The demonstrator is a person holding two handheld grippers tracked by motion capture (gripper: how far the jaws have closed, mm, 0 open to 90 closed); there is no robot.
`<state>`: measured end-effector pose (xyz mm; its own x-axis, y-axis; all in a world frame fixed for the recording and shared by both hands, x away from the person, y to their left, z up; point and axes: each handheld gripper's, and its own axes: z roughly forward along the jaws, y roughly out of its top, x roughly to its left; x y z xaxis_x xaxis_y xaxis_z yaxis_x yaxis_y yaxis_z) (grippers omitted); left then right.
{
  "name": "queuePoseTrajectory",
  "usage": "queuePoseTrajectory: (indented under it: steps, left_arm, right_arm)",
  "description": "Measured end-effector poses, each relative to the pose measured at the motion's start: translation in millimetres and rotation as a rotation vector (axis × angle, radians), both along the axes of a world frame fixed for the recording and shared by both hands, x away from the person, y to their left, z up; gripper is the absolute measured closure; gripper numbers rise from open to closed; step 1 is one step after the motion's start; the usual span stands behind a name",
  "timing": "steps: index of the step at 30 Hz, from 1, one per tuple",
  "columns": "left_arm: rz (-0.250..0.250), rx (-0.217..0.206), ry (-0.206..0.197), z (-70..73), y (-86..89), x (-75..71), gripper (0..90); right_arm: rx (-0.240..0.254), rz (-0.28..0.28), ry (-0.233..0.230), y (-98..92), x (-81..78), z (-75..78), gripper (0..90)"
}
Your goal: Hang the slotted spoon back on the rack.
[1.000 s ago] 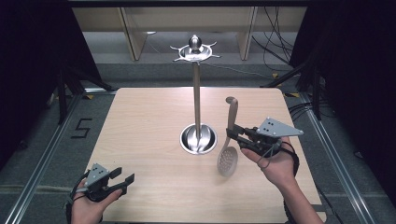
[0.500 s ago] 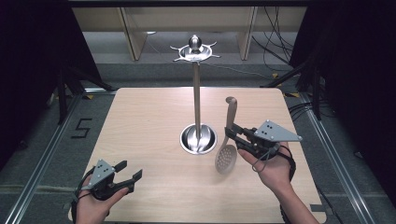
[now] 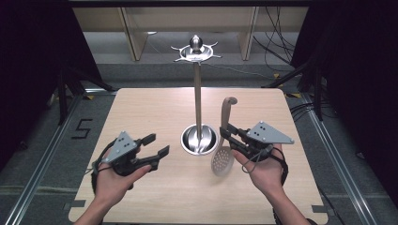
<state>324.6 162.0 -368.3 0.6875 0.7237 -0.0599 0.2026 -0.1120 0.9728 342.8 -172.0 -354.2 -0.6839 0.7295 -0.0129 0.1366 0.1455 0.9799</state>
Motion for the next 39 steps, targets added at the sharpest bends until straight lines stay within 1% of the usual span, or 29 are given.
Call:
queuePoseTrajectory:
  steps: [1, 2, 3, 4, 5, 6, 7, 8, 10, 12, 13, 15, 16, 18, 19, 20, 22, 23, 25, 26, 29, 30, 32, 33, 34, 35, 36, 37, 39]
  left_arm:
    - [0.000, 0.000, 0.000, 0.0, 0.0, 0.0, 37.9]
    - [-0.011, -0.003, -0.016, 5.4, -6.8, 3.6, 37.9]
    - [-0.057, -0.025, -0.019, 15.1, -22.3, 7.4, 42.6]
    - [-0.077, -0.027, -0.024, 20.1, -29.3, 10.0, 44.2]
    - [-0.094, -0.024, -0.036, 25.2, -35.8, 12.8, 45.3]
    - [-0.094, -0.024, -0.036, 25.2, -35.8, 12.8, 45.9]
    - [-0.112, -0.034, -0.031, 29.7, -43.1, 14.6, 45.9]
    - [-0.140, -0.038, -0.041, 37.9, -57.3, 18.7, 46.9]
    - [-0.166, -0.032, -0.048, 44.1, -70.1, 23.2, 47.8]
    - [-0.175, -0.033, -0.048, 46.6, -75.7, 25.8, 48.6]
    - [-0.179, -0.039, -0.052, 50.9, -84.9, 32.1, 49.2]
    - [-0.183, -0.054, -0.044, 54.6, -91.9, 37.4, 50.7]
    - [-0.195, -0.056, -0.052, 55.6, -95.5, 39.6, 52.7]
    - [-0.210, -0.051, -0.051, 56.6, -102.3, 42.7, 54.6]
    - [-0.210, -0.051, -0.051, 56.6, -102.3, 42.7, 54.6]
    - [-0.211, -0.055, -0.044, 56.8, -105.1, 44.4, 54.6]
    - [-0.206, -0.071, -0.039, 57.6, -110.5, 48.9, 54.8]
    - [-0.206, -0.071, -0.039, 57.6, -110.5, 48.9, 55.3]
    - [-0.204, -0.076, -0.035, 57.9, -113.6, 51.2, 56.1]
    - [-0.204, -0.071, -0.038, 58.0, -114.5, 52.3, 56.9]
    - [-0.203, -0.064, -0.037, 57.8, -117.9, 55.3, 60.3]
    - [-0.204, -0.064, -0.038, 57.8, -118.7, 56.0, 61.4]
    - [-0.207, -0.062, -0.041, 57.6, -120.4, 57.2, 63.7]
    - [-0.212, -0.060, -0.043, 57.5, -121.0, 57.6, 65.7]
    - [-0.212, -0.060, -0.043, 57.5, -121.0, 57.6, 68.8]
    - [-0.212, -0.053, -0.057, 57.7, -122.4, 57.2, 72.3]
    - [-0.212, -0.053, -0.057, 57.7, -122.4, 57.2, 72.6]
    - [-0.211, -0.042, -0.067, 58.2, -122.9, 57.2, 72.6]
    - [-0.220, -0.039, -0.070, 58.9, -123.7, 56.8, 73.1]
  right_arm:
    - [-0.003, -0.012, -0.016, 0.5, 1.9, -0.2, 74.9]
    - [-0.003, -0.012, -0.016, 0.5, 1.9, -0.2, 74.9]
    - [-0.014, -0.012, -0.029, 1.9, 5.5, -0.5, 74.9]
    - [-0.007, -0.022, -0.011, 3.2, 4.9, -0.8, 75.0]
    - [-0.017, -0.034, -0.023, 3.0, 6.2, -0.9, 74.9]
    - [-0.011, -0.031, -0.012, 4.3, 7.1, -1.3, 74.9]
    - [-0.011, -0.031, -0.012, 4.3, 7.1, -1.3, 74.9]
    - [0.003, -0.034, -0.001, 5.8, 8.7, -1.8, 74.9]
    - [-0.008, -0.049, -0.010, 5.7, 9.5, -1.6, 74.9]
    - [-0.003, -0.047, -0.015, 7.5, 10.6, -2.6, 74.9]
    - [-0.011, -0.050, -0.012, 7.6, 10.0, -2.7, 74.9]
    - [-0.013, -0.064, -0.009, 8.8, 8.6, -3.2, 74.9]
    - [-0.016, -0.053, -0.004, 9.2, 8.6, -3.3, 74.9]
    - [-0.017, -0.066, 0.003, 10.5, 6.8, -3.2, 74.9]
    - [-0.018, -0.059, -0.001, 10.8, 7.5, -3.2, 74.9]
    - [-0.031, -0.063, -0.023, 10.9, 8.4, -3.1, 74.9]
    - [-0.027, -0.057, -0.003, 12.9, 7.5, -3.4, 74.9]
    - [-0.045, -0.066, -0.018, 12.4, 7.9, -3.2, 74.9]
    - [-0.046, -0.067, -0.019, 13.7, 8.0, -3.9, 74.9]
    - [-0.035, -0.052, -0.002, 15.6, 8.0, -4.7, 74.9]
    - [-0.045, -0.066, 0.006, 18.1, 6.2, -5.7, 74.9]
    - [-0.061, -0.061, -0.010, 17.8, 6.9, -5.3, 74.9]
    - [-0.064, -0.062, -0.003, 20.0, 5.8, -5.7, 74.9]
    - [-0.066, -0.057, 0.003, 20.8, 5.3, -5.7, 74.9]
    - [-0.079, -0.064, -0.014, 20.4, 5.9, -5.5, 74.9]
    - [-0.080, -0.069, -0.017, 20.3, 6.3, -5.6, 74.8]
    - [-0.062, -0.071, 0.002, 22.0, 5.4, -6.5, 74.8]
    - [-0.062, -0.071, 0.002, 22.0, 5.4, -6.5, 74.8]
    - [-0.088, -0.092, -0.024, 22.5, 4.5, -6.2, 74.5]
